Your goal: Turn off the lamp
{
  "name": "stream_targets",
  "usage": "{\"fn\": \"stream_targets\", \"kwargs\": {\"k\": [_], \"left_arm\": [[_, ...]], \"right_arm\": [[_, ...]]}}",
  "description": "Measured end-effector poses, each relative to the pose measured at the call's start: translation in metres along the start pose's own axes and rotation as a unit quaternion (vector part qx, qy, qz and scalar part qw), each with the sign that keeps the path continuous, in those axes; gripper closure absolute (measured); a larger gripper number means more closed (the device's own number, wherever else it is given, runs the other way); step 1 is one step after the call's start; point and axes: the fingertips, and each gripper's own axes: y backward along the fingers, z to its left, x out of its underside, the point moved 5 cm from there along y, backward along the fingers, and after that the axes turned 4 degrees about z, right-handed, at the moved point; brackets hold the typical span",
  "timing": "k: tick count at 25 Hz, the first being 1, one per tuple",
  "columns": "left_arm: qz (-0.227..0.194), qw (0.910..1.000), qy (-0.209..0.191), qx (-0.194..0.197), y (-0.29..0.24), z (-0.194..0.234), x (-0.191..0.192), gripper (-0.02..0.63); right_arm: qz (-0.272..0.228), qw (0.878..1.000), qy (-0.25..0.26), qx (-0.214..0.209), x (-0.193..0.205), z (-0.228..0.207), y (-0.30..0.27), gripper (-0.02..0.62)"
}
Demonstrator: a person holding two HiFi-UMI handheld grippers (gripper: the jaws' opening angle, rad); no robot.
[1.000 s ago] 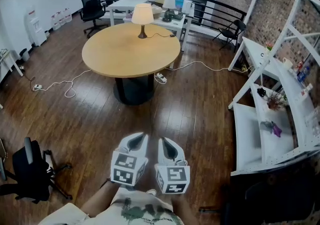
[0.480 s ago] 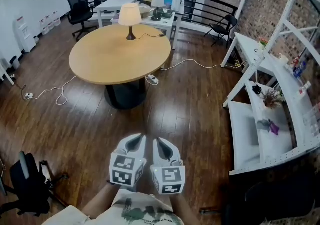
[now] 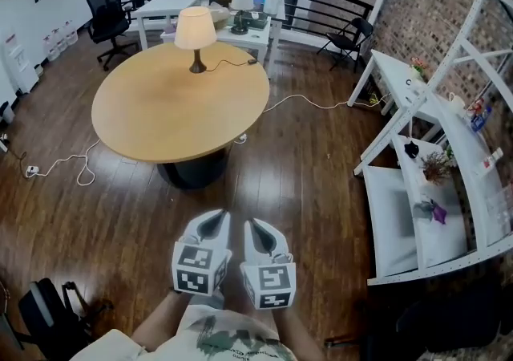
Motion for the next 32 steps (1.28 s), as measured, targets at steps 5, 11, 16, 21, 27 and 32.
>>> {"fn": "stream_targets", "kwargs": {"k": [5, 11, 16, 21, 27, 32], "left_arm": [[0.003, 0.9998, 0.014, 0.017, -0.031, 0.044, -0.026, 0.608], [0.0, 0.9997, 0.014, 0.02, -0.053, 0.098, -0.046, 0.609], [0.0, 0.9993, 0.012, 0.034, -0.068, 0.121, -0.055, 0.609], [-0.001, 0.999, 0.014, 0.042, -0.084, 0.127, -0.062, 0.609], [0.002, 0.9996, 0.008, 0.025, -0.106, 0.127, -0.072, 0.609], [-0.002, 0.9999, 0.014, -0.001, -0.145, 0.115, -0.085, 0.609]], "right_arm": [[0.007, 1.0, -0.001, 0.009, -0.024, 0.001, -0.052, 0.594], [0.006, 1.0, 0.0, 0.014, -0.048, 0.011, -0.108, 0.594], [0.012, 1.0, 0.004, 0.018, -0.054, 0.019, -0.135, 0.594], [0.011, 1.0, 0.005, 0.02, -0.061, 0.011, -0.152, 0.594], [0.0, 1.0, 0.009, 0.008, -0.071, -0.012, -0.17, 0.594], [-0.014, 1.0, 0.012, -0.017, -0.08, -0.056, -0.19, 0.594]]}}
